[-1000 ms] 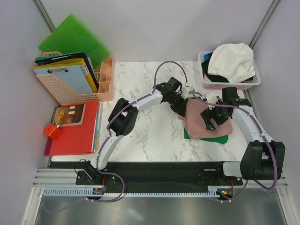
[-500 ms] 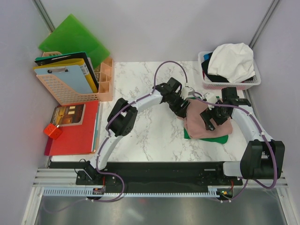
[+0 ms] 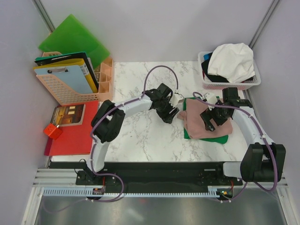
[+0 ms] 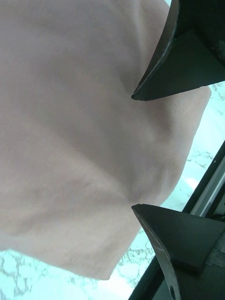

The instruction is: Fold and stack the t-shirts

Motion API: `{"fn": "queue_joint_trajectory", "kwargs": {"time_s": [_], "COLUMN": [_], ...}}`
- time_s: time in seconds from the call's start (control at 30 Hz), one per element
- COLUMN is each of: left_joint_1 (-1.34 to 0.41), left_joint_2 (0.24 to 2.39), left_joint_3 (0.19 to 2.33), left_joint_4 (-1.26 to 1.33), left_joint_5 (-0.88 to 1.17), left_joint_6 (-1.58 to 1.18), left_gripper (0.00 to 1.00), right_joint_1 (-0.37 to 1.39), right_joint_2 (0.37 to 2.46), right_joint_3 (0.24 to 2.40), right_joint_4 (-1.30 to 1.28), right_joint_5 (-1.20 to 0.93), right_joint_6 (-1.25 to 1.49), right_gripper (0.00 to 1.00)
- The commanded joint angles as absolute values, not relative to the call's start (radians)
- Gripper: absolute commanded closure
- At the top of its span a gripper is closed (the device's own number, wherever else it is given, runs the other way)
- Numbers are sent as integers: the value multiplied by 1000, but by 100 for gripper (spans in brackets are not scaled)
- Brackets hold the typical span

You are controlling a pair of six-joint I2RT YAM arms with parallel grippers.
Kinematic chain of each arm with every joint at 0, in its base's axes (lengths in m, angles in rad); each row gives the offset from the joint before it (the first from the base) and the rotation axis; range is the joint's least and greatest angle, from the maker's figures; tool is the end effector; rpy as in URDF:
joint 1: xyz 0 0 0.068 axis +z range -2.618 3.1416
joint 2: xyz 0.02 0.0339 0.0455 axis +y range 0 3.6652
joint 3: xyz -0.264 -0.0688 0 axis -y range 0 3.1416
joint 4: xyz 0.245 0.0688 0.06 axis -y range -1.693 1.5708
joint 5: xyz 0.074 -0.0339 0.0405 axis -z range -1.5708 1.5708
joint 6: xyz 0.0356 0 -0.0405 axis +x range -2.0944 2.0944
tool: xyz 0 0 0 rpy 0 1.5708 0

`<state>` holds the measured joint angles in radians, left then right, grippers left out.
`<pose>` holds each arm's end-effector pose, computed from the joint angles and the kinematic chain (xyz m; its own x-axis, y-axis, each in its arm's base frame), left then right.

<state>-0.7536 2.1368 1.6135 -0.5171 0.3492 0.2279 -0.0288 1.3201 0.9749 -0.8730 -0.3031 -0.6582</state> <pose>0.3257 -0.3224 0.1732 -0.4390 0.7030 -0.5595 0.8914 0.4188 -0.1732 0.2429 0.0036 0.2415 -0.6959 -0.5640 -0.4445 -0.6336 0.7736 0.0104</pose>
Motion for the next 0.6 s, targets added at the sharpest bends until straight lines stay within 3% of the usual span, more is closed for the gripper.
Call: {"fn": "queue_joint_trajectory", "kwargs": {"time_s": [0.0,0.33,0.57], "left_joint_1": [-752,-718,-686], "left_joint_2": [2050,1973,1996], "left_joint_3": [1565,1549,1572], "left_joint_4": [-474,-520,-522], "left_joint_5": [288,252,255], "left_joint_6": [284,338,311], "left_gripper": [31,31,30], "right_joint_1": [-26,-6,31], "right_joint_2": [1266,1100,1037], "right_joint_3": [1008,939,830], "right_joint_4": [-929,-1185,-1186], "right_joint_5": [-405,-345,-290], "right_joint_6": [-686,-975,-1040], "right_gripper": [2,2,2]}}
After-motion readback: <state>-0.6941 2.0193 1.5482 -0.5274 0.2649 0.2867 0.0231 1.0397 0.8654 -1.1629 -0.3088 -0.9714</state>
